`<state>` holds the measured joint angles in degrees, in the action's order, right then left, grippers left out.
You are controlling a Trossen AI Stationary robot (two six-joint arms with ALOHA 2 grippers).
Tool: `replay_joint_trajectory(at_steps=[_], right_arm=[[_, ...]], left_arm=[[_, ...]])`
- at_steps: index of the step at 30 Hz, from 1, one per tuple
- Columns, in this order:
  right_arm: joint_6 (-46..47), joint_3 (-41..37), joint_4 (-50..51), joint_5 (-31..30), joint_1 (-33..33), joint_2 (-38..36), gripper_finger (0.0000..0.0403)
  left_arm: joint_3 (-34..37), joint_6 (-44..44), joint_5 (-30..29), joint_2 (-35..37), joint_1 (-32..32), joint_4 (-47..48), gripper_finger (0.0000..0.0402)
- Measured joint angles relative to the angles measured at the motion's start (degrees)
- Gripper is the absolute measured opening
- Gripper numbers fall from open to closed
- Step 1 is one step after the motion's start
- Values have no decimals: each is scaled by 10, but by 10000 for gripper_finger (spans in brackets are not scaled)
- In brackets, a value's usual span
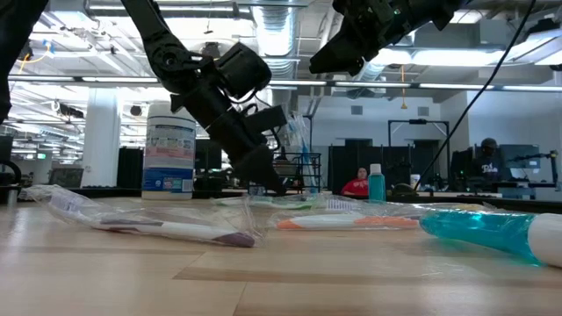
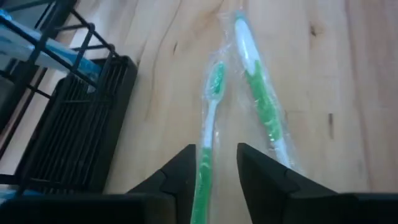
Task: Pick & Place toothbrushing station
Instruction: Put the top green toothbrush into the black wire organizer
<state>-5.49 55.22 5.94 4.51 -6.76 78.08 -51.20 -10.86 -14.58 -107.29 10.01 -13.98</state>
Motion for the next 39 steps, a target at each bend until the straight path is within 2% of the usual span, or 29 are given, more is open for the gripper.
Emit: replay_joint_trajectory(at_steps=[7, 10, 16, 27, 34, 39], right_arm=[[0, 0, 1, 0, 0, 0, 127], [0, 0, 1, 0, 0, 0, 127], [0, 0, 1, 0, 0, 0, 127], [10, 0, 6, 0, 4, 0, 127], [10, 0, 7, 0, 4, 0, 127], [8, 0, 15, 0, 4, 0, 127]], left_arm=[[0, 7, 18, -13, 28, -2, 140], [0, 15, 44, -13, 30, -1, 147], [0, 22, 79, -14, 29, 0, 145], [-3, 33, 70, -68, 28, -21, 103], [-1, 38, 71, -46, 23, -18, 16], [2, 38, 56, -21, 20, -3, 16]])
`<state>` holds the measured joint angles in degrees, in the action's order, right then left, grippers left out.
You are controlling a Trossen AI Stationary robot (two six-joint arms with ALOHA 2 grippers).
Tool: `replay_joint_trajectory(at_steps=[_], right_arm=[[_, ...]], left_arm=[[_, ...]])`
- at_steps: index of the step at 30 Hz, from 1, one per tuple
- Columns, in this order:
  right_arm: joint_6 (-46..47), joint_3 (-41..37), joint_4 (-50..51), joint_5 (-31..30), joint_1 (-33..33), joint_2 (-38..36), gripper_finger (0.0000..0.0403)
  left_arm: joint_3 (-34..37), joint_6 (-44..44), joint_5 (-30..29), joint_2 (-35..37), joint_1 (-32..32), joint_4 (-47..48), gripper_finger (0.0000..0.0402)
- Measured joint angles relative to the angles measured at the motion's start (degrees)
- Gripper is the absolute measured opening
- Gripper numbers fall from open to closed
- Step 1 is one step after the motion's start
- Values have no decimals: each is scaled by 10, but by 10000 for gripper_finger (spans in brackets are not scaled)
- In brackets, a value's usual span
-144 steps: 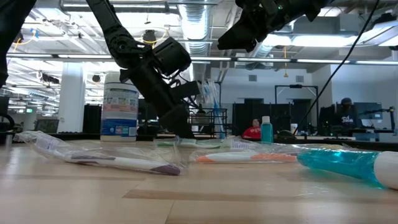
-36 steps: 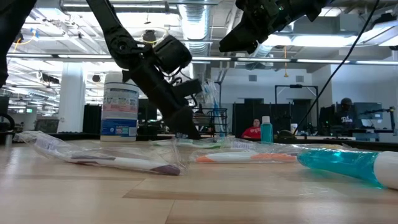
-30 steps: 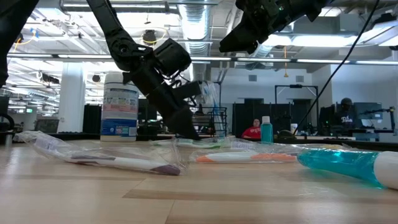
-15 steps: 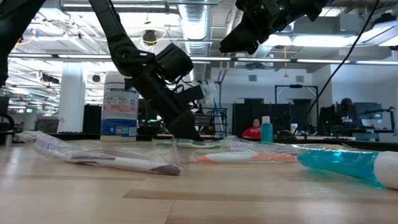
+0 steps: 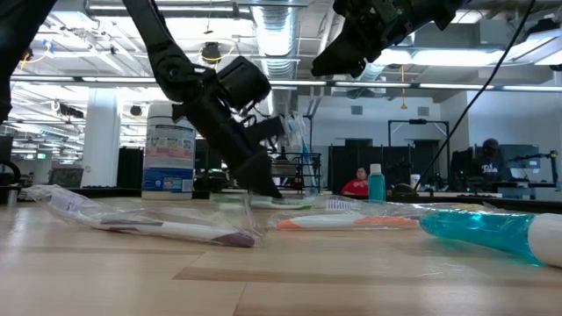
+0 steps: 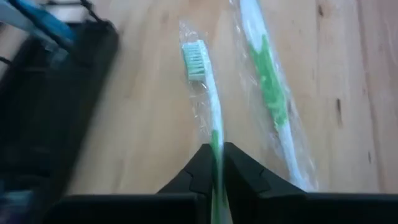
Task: Pick & Place toothbrushing station
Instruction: Put the top green toothbrush into the black wire organizer
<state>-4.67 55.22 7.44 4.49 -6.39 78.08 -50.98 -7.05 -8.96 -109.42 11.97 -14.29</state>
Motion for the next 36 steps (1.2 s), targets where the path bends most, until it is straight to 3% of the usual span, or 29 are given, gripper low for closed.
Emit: replay_joint_trajectory(at_steps=[36], right_arm=[[4, 0, -19, 0, 0, 0, 127]], left_arm=[[-2, 30, -8, 271, 0, -17, 7]])
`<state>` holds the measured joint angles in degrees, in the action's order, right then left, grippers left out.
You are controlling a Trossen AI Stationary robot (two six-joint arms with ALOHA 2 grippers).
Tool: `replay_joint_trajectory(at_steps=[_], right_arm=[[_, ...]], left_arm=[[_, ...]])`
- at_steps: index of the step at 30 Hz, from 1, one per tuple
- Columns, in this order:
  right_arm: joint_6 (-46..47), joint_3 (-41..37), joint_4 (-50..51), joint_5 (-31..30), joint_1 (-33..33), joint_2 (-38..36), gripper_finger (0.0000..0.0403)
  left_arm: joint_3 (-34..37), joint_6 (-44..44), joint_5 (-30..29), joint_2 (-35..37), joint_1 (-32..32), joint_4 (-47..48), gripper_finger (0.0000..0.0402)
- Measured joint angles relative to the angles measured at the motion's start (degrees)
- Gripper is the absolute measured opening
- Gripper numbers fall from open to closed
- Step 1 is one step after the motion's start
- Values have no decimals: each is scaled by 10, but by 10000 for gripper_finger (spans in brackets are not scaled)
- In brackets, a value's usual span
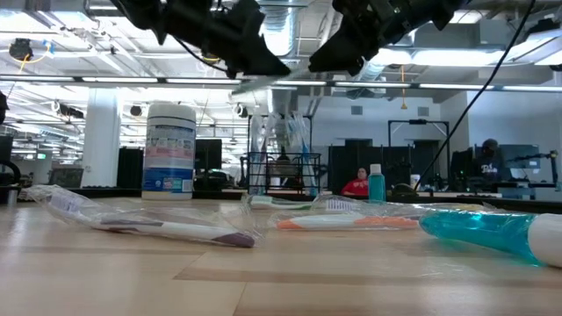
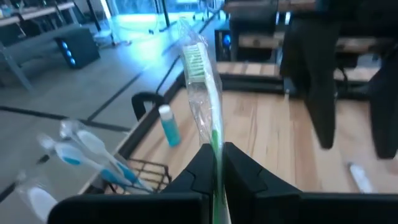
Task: Pick & Place toothbrushing station
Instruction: Put the top green toothbrush into the black wire organizer
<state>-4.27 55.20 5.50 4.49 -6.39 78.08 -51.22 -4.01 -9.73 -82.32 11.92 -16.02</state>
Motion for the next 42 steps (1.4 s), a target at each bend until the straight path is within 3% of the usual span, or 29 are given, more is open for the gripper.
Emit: replay_joint_trajectory(at_steps=[11, 23, 36, 42], right_arm=[[13, 0, -112, 0, -20, 0, 127], [28, 0, -211, 0, -39, 0, 127], [28, 0, -254, 0, -30, 0, 127], [28, 0, -254, 2, -30, 0, 127]], left_arm=[[2, 0, 44, 76, 0, -3, 7], [110, 20, 88, 165, 0, -127, 6], [151, 30, 106, 156, -23, -234, 7], [151, 9, 78, 118, -45, -271, 7]])
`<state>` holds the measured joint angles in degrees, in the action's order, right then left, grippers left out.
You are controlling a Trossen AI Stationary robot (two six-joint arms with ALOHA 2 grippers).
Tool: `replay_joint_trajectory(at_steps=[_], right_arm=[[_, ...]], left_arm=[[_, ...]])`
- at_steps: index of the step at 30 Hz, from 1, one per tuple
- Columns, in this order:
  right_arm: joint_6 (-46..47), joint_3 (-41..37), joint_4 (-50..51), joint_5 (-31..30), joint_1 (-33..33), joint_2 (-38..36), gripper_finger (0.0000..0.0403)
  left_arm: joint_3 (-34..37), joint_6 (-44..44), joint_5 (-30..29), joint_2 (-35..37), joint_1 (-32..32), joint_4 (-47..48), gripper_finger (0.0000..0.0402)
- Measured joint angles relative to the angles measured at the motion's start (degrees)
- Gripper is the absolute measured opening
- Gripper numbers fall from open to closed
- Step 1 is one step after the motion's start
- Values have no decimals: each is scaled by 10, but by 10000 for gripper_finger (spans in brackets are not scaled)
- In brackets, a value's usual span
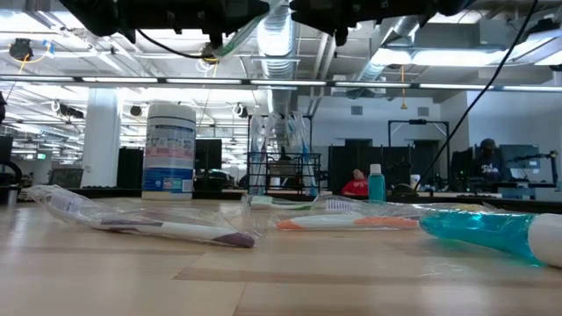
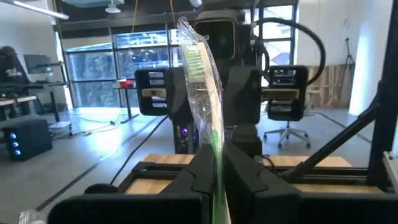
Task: Pick & Place toothbrushing station
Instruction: Put the top green toothbrush into the black wire organizer
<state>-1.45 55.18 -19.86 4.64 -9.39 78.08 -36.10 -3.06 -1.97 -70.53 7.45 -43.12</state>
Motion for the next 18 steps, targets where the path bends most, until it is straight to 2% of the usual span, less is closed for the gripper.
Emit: replay_joint_trajectory(at_steps=[9, 18], right_arm=[[0, 0, 6, 4, 0, 0, 127], [0, 0, 5, 14, 0, 0, 127]], left_arm=[[0, -12, -18, -59, -4, -78, 7], [0, -23, -20, -97, -4, -116, 7]])
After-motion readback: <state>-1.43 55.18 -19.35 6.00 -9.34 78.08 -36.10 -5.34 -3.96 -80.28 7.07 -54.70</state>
